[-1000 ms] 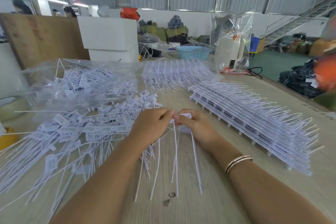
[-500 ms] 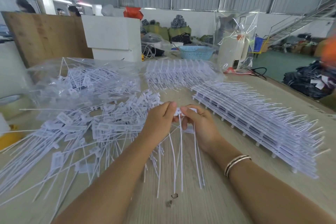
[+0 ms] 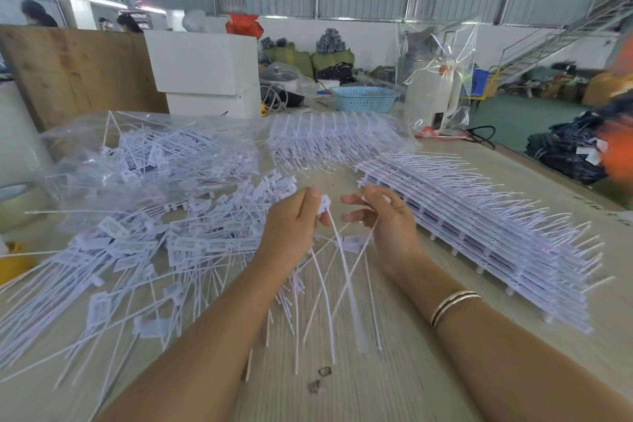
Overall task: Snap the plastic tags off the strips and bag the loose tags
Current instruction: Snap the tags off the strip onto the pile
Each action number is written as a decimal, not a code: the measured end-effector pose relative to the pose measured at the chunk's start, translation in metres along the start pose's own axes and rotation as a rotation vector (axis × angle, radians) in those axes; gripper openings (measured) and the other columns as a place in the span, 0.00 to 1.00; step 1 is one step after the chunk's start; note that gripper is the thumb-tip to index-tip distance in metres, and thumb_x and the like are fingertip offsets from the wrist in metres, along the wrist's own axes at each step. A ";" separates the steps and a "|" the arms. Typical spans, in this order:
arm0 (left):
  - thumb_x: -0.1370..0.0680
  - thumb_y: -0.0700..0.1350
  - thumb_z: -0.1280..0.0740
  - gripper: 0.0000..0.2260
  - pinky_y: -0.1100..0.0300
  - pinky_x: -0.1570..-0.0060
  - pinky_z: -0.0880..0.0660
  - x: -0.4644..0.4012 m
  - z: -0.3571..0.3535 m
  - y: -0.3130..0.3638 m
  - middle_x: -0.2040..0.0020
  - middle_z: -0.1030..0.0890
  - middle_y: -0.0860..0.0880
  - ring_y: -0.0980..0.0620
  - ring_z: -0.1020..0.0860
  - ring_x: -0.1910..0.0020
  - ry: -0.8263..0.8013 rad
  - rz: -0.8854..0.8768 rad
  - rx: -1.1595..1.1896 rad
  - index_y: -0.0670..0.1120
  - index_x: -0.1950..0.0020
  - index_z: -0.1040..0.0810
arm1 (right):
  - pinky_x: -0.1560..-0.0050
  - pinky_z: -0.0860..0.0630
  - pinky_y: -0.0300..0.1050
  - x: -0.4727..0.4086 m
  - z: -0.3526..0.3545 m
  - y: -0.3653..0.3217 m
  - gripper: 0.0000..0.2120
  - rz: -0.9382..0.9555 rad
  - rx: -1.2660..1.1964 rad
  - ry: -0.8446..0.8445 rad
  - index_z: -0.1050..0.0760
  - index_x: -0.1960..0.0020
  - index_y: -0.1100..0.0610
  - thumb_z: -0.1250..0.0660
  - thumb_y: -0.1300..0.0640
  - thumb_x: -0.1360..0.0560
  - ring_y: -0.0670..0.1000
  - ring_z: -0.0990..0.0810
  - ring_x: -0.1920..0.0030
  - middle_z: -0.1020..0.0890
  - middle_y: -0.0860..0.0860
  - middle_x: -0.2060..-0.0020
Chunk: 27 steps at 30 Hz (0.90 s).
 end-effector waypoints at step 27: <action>0.18 0.53 0.50 0.16 0.57 0.67 0.32 -0.001 0.006 -0.002 0.71 0.25 0.51 0.50 0.26 0.69 -0.082 -0.174 -0.812 0.49 0.59 0.30 | 0.66 0.35 0.33 0.002 -0.013 0.007 0.15 0.109 0.559 -0.186 0.31 0.66 0.53 0.38 0.55 0.21 0.42 0.33 0.69 0.31 0.44 0.71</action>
Point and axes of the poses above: each hand's wrist, its own x-axis away from the middle knuckle, its own z-axis out of the back of the hand, y = z × x, the point moved 1 cm from there along -x, towards the middle knuckle
